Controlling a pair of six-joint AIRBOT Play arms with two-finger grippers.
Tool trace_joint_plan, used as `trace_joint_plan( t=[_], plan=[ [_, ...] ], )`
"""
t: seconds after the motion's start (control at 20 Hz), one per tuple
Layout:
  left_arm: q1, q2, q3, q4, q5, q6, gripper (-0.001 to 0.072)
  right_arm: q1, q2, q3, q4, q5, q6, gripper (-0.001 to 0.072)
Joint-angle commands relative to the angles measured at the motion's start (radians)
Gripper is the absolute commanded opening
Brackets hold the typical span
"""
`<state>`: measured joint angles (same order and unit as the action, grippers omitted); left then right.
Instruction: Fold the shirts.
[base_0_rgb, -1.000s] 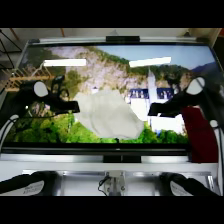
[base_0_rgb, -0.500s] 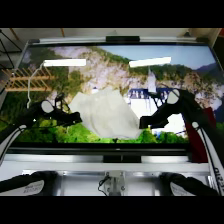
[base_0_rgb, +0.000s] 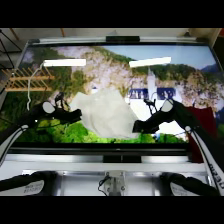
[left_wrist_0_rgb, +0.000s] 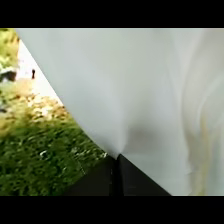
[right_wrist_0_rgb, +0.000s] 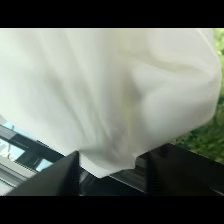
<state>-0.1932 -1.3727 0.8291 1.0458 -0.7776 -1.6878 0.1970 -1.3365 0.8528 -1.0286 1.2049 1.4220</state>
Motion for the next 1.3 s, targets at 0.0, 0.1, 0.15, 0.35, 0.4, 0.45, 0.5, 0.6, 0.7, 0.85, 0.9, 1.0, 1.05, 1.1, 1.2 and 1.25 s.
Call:
trace_joint_plan(
  t=[0.0,0.1,0.15,0.35,0.4,0.45,0.5,0.6,0.7,0.85,0.9,1.0,1.05,1.1,1.2,1.25],
  plan=[
    [0.000,0.003,0.000,-0.007,0.007,0.000,0.0024,0.006,-0.027,-0.014,0.109,-0.079,-0.065,0.0178],
    [0.000,0.022,0.014,-0.005,0.002,0.031,0.0023,0.005,-0.024,0.018,0.108,-0.035,-0.089,0.0053],
    [0.000,0.038,0.034,0.010,-0.002,0.045,0.0023,0.005,-0.011,0.042,0.098,-0.014,-0.104,0.0054],
    [0.000,0.144,0.196,0.215,-0.087,0.045,0.0022,0.005,0.122,0.219,-0.043,-0.005,-0.106,0.0054],
    [0.000,0.178,0.254,0.280,-0.125,0.045,0.0022,0.005,0.166,0.283,-0.100,-0.009,-0.106,0.0054],
    [0.000,0.220,0.323,0.341,-0.160,0.045,0.0021,0.005,0.210,0.344,-0.154,-0.014,-0.105,0.0054],
    [0.000,0.263,0.393,0.380,-0.179,0.044,0.0022,0.005,0.261,0.410,-0.210,-0.028,-0.105,0.0054],
    [0.000,0.360,0.547,0.398,-0.184,0.040,0.0022,0.005,0.370,0.524,-0.307,-0.080,-0.090,0.0054],
    [-0.001,0.452,0.703,0.395,-0.184,0.025,0.0022,0.005,0.487,0.607,-0.378,-0.164,-0.036,0.0054],
    [0.000,0.577,0.817,0.396,-0.185,0.025,0.0022,0.005,0.644,0.652,-0.458,-0.228,0.072,0.0054],
    [0.000,0.613,0.816,0.395,-0.193,0.025,0.0022,0.005,0.685,0.652,-0.471,-0.214,0.093,0.0054],
    [0.000,0.648,0.815,0.397,-0.287,0.025,0.0022,0.005,0.734,0.652,-0.477,-0.151,0.106,0.0054],
    [0.000,0.647,0.815,0.399,-0.357,0.025,0.0022,0.005,0.741,0.652,-0.477,-0.106,0.114,0.0055],
    [0.000,0.639,0.803,0.399,-0.420,0.025,0.0023,0.005,0.740,0.651,-0.478,-0.036,0.124,0.0054],
    [0.000,0.628,0.728,0.400,-0.455,0.026,0.0023,0.005,0.693,0.651,-0.505,0.146,0.157,0.0055],
    [0.000,0.620,0.677,0.411,-0.438,0.026,0.0023,0.005,0.658,0.641,-0.525,0.232,0.168,0.0054]
  ],
)
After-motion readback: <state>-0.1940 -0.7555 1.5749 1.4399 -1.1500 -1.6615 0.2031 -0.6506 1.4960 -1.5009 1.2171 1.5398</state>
